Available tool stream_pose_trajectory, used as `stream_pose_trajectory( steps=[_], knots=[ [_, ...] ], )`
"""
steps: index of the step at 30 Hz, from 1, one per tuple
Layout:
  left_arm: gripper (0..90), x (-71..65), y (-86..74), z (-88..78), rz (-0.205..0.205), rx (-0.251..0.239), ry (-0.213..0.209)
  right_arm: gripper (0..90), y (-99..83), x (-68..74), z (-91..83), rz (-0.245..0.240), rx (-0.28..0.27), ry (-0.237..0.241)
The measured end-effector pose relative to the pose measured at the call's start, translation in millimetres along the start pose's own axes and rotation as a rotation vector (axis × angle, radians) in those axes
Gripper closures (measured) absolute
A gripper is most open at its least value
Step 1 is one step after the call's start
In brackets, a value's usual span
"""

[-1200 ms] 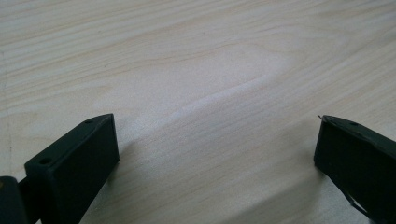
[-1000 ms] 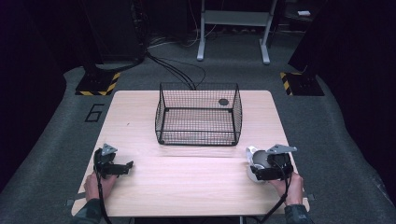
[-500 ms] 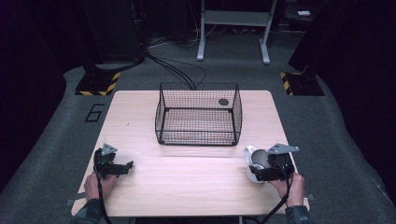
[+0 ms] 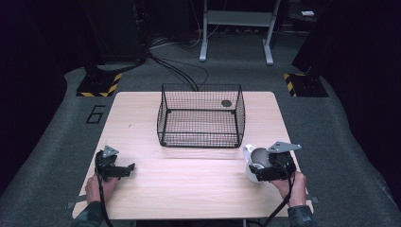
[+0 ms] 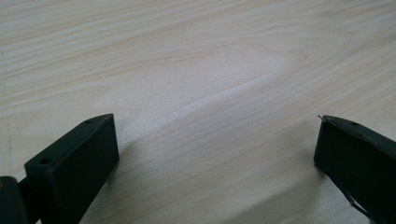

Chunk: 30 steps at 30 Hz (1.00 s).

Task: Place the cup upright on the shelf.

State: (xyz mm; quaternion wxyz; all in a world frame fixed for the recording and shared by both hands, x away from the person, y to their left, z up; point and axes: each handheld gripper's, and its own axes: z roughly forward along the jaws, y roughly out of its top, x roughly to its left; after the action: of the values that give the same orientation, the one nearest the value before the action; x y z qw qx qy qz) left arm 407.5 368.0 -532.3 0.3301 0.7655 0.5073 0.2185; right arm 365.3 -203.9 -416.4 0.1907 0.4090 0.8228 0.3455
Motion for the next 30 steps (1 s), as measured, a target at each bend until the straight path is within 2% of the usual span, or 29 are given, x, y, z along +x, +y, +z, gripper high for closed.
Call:
stream_pose_trajectory(
  steps=[2,6,19,21,26,30],
  knots=[
    [0.0,-0.1,0.0,0.0,0.0,0.0,0.0,5.7,3.6,2.9,0.8,0.007,-0.01,0.003],
    [0.0,0.0,0.0,-0.1,0.001,0.001,0.001,5.7,10.9,5.7,0.3,-0.02,-0.011,0.03],
    [0.0,-0.1,0.0,0.0,-0.001,0.0,0.0,5.7,30.7,16.7,3.4,-0.035,-0.007,0.078],
    [0.0,0.7,0.1,-0.6,0.011,0.009,-0.001,5.7,35.3,19.4,3.8,-0.036,-0.011,0.083],
    [0.0,0.6,0.1,-0.5,0.009,0.008,-0.001,5.7,46.5,24.3,4.6,-0.058,-0.011,0.099],
    [0.0,0.6,0.1,-0.5,0.01,0.008,-0.001,5.7,54.5,26.7,4.9,-0.051,-0.013,0.11]
  ],
)
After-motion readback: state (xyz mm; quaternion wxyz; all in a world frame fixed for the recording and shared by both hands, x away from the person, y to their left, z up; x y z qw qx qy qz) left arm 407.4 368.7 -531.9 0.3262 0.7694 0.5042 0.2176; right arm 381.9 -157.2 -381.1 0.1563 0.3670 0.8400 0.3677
